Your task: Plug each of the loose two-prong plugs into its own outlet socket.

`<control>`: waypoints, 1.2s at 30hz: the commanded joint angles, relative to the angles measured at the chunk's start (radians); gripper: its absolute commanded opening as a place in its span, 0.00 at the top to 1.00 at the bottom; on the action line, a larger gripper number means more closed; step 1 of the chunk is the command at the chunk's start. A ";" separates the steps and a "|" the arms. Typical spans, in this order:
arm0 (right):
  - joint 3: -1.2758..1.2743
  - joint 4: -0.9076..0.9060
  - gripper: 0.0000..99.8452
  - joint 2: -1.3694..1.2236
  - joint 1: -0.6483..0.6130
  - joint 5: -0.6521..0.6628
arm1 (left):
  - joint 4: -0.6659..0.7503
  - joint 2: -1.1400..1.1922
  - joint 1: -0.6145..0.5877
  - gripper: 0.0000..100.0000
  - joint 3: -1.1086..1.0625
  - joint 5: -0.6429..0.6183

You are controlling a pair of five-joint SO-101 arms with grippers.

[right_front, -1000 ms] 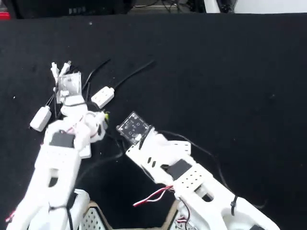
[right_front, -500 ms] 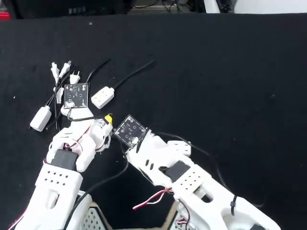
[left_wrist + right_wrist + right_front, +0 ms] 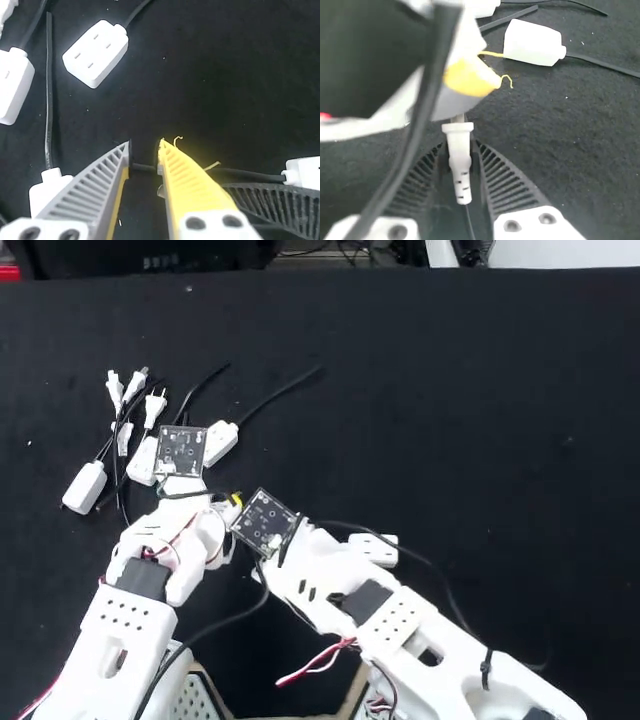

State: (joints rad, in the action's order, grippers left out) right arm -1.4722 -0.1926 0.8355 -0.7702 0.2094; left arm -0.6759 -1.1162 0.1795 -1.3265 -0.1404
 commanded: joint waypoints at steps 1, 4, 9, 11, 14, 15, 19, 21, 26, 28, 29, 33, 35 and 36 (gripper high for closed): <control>0.038 -0.044 0.99 0.120 0.031 -0.008 | 0.017 -0.018 -0.007 0.89 0.004 0.006; 0.035 -0.109 0.99 0.219 0.035 -0.009 | 0.018 -0.012 -0.018 0.89 0.004 0.006; 0.033 -0.219 0.99 0.375 0.035 -0.009 | 0.018 -0.012 -0.018 0.89 0.004 0.006; 0.022 -0.233 0.99 0.417 0.035 -0.009 | 0.018 -0.012 -0.018 0.89 0.004 0.006; -0.018 -0.218 0.99 0.466 0.035 -0.009 | 0.018 -0.012 -0.018 0.89 0.004 0.006; -0.025 -0.210 0.99 0.470 0.035 -0.009 | 0.018 -0.012 -0.018 0.89 0.004 0.006; -0.031 -0.210 0.99 0.481 0.035 -0.009 | 0.018 -0.012 -0.018 0.89 0.004 0.006; -0.031 -0.212 0.99 0.481 0.035 -0.009 | 0.018 -0.012 -0.018 0.89 0.004 0.006; -0.031 -0.212 0.99 0.487 0.035 -0.074 | 0.018 -0.020 -0.015 0.89 -0.012 0.005; -0.030 -0.210 0.99 0.487 0.035 -0.129 | 0.020 -0.020 -0.013 0.89 -0.016 -0.003; -0.031 -0.199 0.99 0.487 0.035 -0.140 | 0.023 -0.020 -0.016 0.89 -0.016 -0.021; -0.035 -0.184 0.99 0.483 0.035 -0.150 | 0.046 -0.012 -0.018 0.89 -0.018 -0.061; -0.035 -0.184 0.99 0.483 0.035 -0.150 | 0.048 -0.012 -0.018 0.89 -0.021 -0.064; -0.035 -0.184 0.99 0.484 0.035 -0.150 | 0.048 -0.017 -0.018 0.89 -0.025 -0.064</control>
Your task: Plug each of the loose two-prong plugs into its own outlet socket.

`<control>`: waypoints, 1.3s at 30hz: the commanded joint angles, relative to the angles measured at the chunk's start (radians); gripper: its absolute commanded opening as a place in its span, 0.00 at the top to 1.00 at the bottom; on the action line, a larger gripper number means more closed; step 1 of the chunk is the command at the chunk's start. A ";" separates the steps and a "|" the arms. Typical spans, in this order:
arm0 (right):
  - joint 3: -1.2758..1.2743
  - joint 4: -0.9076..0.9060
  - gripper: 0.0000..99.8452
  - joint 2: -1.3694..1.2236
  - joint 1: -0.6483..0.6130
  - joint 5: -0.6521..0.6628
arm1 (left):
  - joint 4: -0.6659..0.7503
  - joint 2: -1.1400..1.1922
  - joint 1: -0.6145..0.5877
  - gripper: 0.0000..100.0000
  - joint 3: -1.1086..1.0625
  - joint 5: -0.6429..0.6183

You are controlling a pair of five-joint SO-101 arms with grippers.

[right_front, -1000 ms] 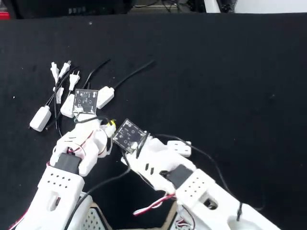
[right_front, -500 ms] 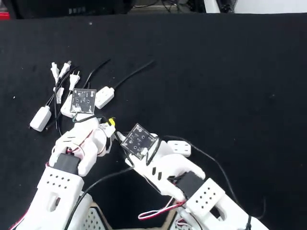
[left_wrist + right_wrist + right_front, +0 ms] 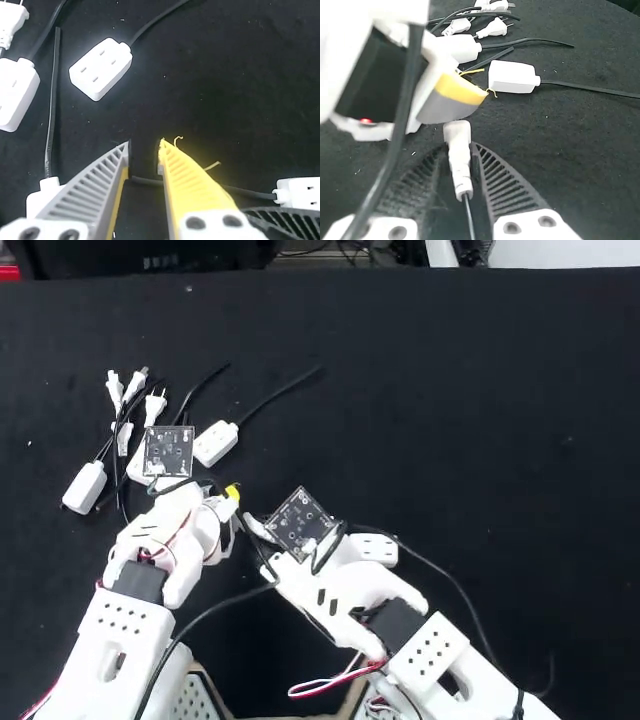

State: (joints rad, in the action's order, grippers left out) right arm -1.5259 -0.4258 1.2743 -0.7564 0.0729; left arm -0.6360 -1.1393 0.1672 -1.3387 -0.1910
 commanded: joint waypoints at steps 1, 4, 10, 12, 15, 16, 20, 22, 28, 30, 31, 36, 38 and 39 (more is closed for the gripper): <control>0.019 0.049 0.99 0.047 0.021 -0.014 | 0.008 0.003 -0.005 0.89 -0.015 -0.014; 0.019 0.049 0.99 0.050 0.023 -0.018 | 0.008 0.003 -0.005 0.89 -0.016 -0.014; 0.019 0.049 0.99 0.050 0.021 -0.052 | 0.008 0.011 -0.005 0.89 -0.016 -0.015; 0.019 0.049 0.99 0.050 0.021 -0.077 | 0.008 0.011 -0.005 0.89 -0.018 -0.015; 0.019 0.049 0.99 0.050 0.021 -0.075 | 0.008 0.003 -0.005 0.89 -0.030 -0.032; 0.019 0.049 0.99 0.050 0.021 -0.075 | 0.009 0.003 -0.005 0.89 -0.030 -0.041; 0.018 0.049 0.99 0.050 0.021 -0.075 | 0.009 0.002 -0.005 0.89 -0.028 -0.048; 0.018 0.049 0.99 0.047 0.021 -0.075 | 0.009 0.002 -0.005 0.89 -0.028 -0.048; 0.025 -0.029 0.99 0.041 0.071 -0.075 | 0.009 0.002 -0.033 0.89 0.005 -0.044; 0.045 -0.117 0.99 0.041 0.135 -0.049 | 0.009 0.002 -0.085 0.89 0.039 -0.048; 0.056 -0.155 0.99 0.041 0.167 -0.020 | 0.009 0.002 -0.116 0.89 0.054 -0.049; 0.085 -0.221 0.99 0.041 0.305 0.043 | 0.008 0.002 -0.209 0.89 0.079 -0.049; 0.120 -0.239 0.99 0.041 0.358 0.063 | 0.005 0.002 -0.228 0.89 0.068 -0.049; 0.153 -0.261 0.99 0.041 0.385 0.069 | 0.008 0.002 -0.234 0.89 0.051 -0.049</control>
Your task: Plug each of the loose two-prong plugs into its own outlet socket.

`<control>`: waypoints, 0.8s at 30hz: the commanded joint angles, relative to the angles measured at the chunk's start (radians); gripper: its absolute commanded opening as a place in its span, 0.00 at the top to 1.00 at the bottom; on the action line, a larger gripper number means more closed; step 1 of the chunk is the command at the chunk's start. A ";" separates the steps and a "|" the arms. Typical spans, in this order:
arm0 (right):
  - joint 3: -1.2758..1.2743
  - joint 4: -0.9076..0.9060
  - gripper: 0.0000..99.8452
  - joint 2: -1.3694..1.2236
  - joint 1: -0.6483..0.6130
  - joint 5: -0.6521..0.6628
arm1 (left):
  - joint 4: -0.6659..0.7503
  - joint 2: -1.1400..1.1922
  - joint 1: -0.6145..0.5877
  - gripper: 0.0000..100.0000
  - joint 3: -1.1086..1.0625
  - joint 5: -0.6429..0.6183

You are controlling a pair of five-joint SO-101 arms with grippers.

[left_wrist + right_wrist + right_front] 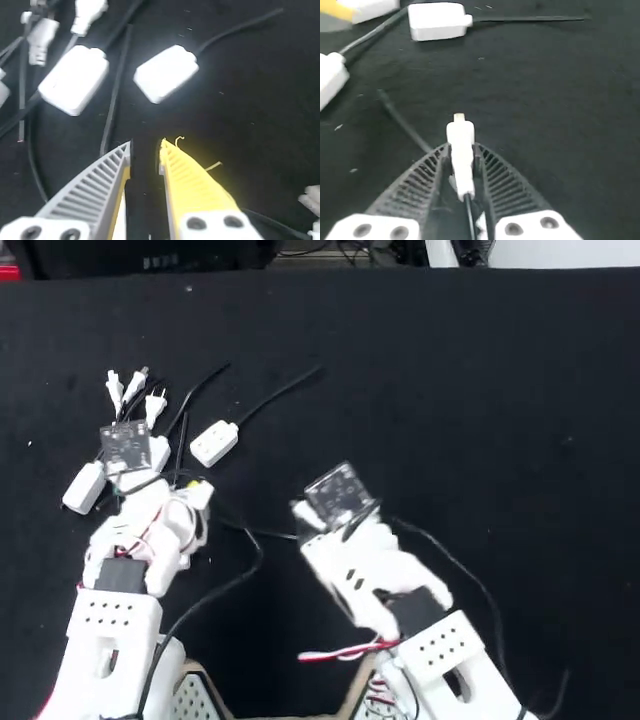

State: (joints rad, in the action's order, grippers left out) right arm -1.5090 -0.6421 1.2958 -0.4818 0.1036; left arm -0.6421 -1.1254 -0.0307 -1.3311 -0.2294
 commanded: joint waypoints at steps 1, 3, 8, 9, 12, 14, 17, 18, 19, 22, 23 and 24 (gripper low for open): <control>0.176 -0.077 0.99 0.019 0.138 0.040 | 0.014 -0.012 -0.038 0.89 0.025 -0.011; 0.269 -0.158 0.99 0.019 0.189 0.040 | 0.015 -0.012 -0.035 0.89 -0.008 -0.011; 0.496 -0.362 0.99 -0.005 0.276 0.072 | 0.140 -0.012 -0.036 0.90 -0.088 -0.011; 0.530 -0.391 0.99 -0.033 0.288 0.087 | 0.163 -0.012 -0.038 0.90 -0.097 -0.011; 0.590 -0.474 0.99 -0.171 0.322 0.114 | 0.178 -0.012 -0.038 0.90 -0.108 -0.011; 0.631 -0.540 0.99 -0.294 0.342 0.112 | 0.178 -0.012 -0.038 0.90 -0.110 -0.011; 0.719 -0.667 0.99 -0.473 0.367 0.104 | 0.178 -0.012 -0.038 0.90 -0.110 -0.011; 0.754 -0.707 0.99 -0.529 0.368 0.104 | 0.178 -0.012 -0.038 0.90 -0.110 -0.011; 0.789 -0.744 0.99 -0.582 0.368 0.104 | 0.178 -0.012 -0.038 0.90 -0.110 -0.011; 0.901 -0.861 0.99 -0.722 0.371 0.103 | 0.178 -0.012 -0.038 0.90 -0.110 -0.008; 0.937 -0.898 0.99 -0.759 0.373 0.101 | 0.178 -0.012 -0.038 0.90 -0.110 -0.006; 0.969 -0.930 0.99 -0.796 0.374 0.086 | 0.178 -0.012 -0.038 0.90 -0.110 -0.005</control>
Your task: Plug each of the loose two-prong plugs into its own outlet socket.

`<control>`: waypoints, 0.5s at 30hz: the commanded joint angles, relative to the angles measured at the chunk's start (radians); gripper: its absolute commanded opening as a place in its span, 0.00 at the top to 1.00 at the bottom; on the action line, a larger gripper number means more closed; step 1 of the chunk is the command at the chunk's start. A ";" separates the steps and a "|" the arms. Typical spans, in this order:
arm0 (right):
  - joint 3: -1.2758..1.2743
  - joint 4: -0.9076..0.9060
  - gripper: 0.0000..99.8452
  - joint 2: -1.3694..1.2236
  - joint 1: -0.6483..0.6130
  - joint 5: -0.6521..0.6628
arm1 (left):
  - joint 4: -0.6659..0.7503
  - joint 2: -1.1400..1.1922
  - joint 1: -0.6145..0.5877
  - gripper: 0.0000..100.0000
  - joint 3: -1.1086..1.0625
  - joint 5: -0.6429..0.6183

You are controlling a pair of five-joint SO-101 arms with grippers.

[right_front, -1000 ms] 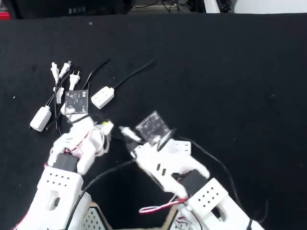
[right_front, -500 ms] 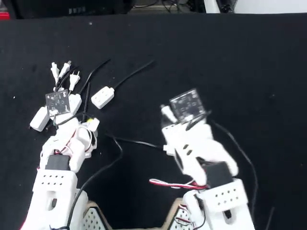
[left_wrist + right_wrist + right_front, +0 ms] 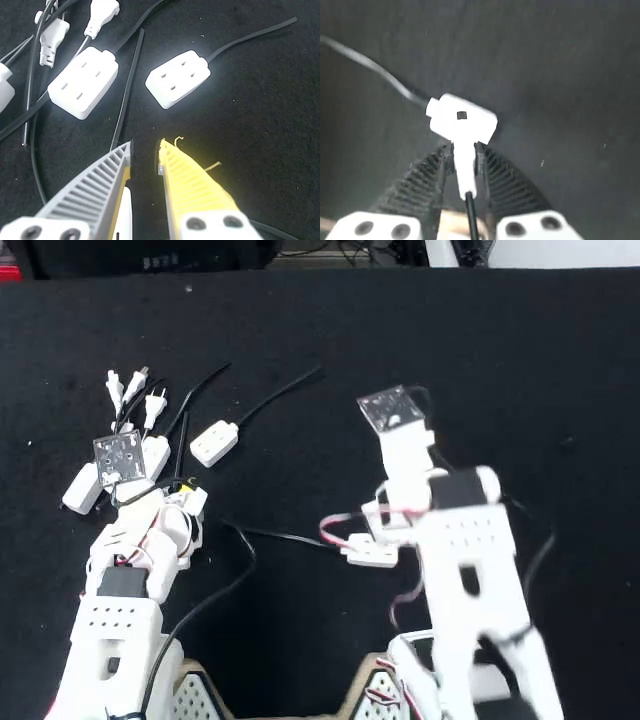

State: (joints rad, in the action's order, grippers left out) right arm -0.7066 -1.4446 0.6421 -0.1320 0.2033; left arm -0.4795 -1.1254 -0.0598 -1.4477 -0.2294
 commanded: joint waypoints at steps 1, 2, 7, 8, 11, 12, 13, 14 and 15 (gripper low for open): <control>0.196 -0.160 0.99 -0.176 0.025 -0.044 | 0.015 -0.012 -0.008 0.90 0.007 -0.005; 0.219 -0.184 0.99 -0.208 0.025 -0.080 | 0.015 -0.012 -0.010 0.90 0.007 -0.005; 0.268 -0.216 0.99 -0.328 0.025 -0.176 | 0.015 -0.012 -0.010 0.90 0.007 -0.005; 0.268 -0.216 0.99 -0.344 0.025 -0.180 | 0.015 -0.012 -0.010 0.90 0.007 -0.005; 0.269 -0.239 0.99 -0.369 0.026 -0.180 | 0.015 -0.012 -0.010 0.90 0.007 -0.003; 0.269 -0.244 0.99 -0.369 0.026 -0.180 | 0.015 -0.012 -0.010 0.90 0.007 -0.003; 0.269 -0.242 0.99 -0.369 0.026 -0.180 | 0.015 -0.012 -0.010 0.90 0.007 -0.003; 0.271 -0.239 0.99 -0.372 0.026 -0.180 | 0.015 -0.012 -0.010 0.90 0.007 -0.003; 0.271 -0.238 0.99 -0.375 0.026 -0.176 | 0.015 -0.012 -0.010 0.90 0.007 -0.003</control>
State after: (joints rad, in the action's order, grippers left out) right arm -0.4841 -1.6732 0.2754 -0.1243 0.0361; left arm -0.4795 -1.1254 -0.0598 -1.4477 -0.2294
